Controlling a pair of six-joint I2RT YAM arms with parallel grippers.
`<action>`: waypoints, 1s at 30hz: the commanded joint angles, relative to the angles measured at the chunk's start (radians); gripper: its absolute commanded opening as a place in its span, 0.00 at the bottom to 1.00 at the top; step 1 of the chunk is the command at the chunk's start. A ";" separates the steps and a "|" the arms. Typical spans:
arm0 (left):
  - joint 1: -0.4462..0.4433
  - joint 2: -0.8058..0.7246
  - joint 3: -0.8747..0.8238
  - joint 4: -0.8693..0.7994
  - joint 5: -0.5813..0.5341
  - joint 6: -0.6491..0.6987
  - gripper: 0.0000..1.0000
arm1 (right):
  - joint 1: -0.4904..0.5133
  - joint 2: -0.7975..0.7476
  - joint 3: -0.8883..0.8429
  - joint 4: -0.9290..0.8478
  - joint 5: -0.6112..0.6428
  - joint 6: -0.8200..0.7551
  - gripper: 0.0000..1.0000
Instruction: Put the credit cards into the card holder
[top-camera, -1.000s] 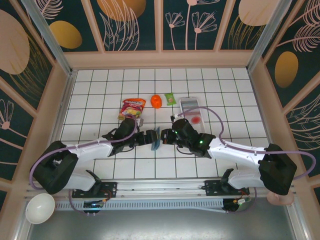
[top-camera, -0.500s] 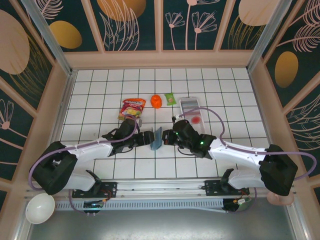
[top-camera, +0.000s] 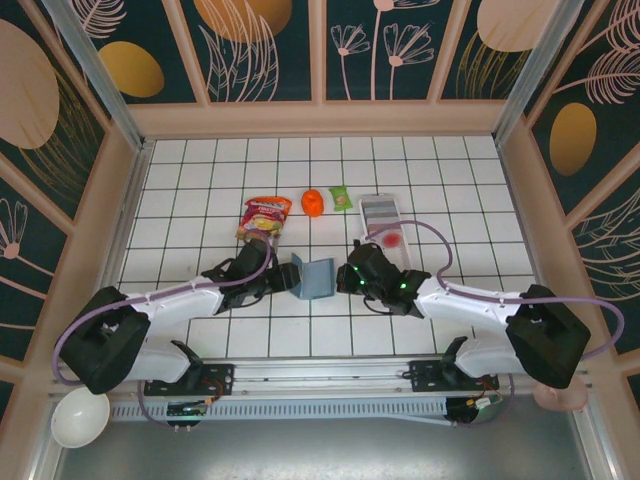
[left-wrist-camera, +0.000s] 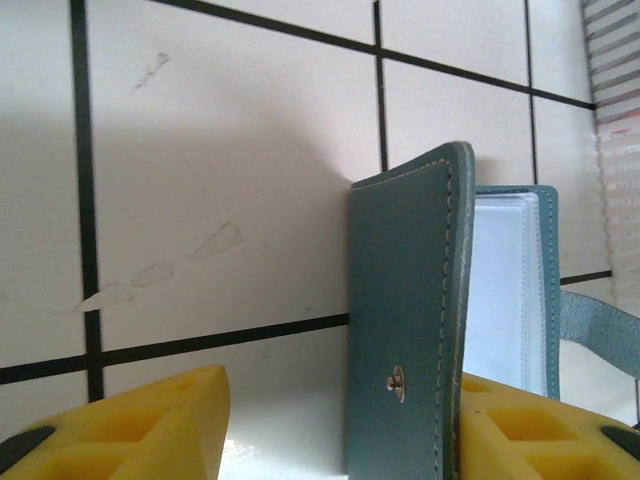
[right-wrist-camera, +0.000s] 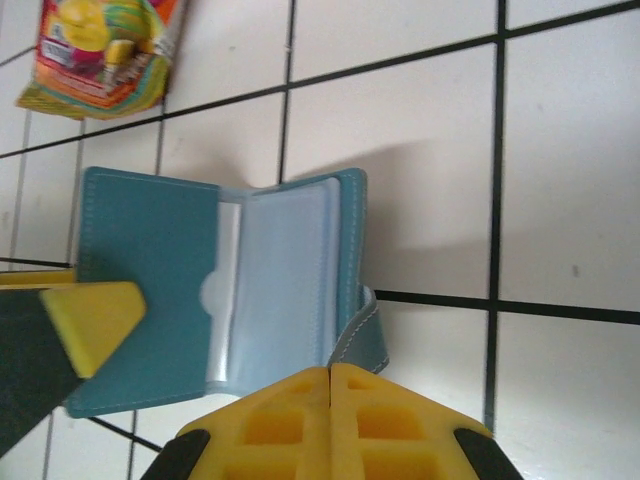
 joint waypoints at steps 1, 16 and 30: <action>-0.004 -0.032 -0.033 -0.053 -0.054 0.010 0.54 | -0.013 0.020 -0.014 -0.027 0.055 -0.008 0.00; -0.004 -0.099 -0.119 -0.058 -0.132 0.000 0.43 | -0.040 0.114 -0.011 -0.021 0.058 -0.033 0.00; -0.004 -0.091 -0.127 -0.036 -0.089 0.029 0.37 | 0.021 0.031 0.142 -0.182 0.137 -0.109 0.44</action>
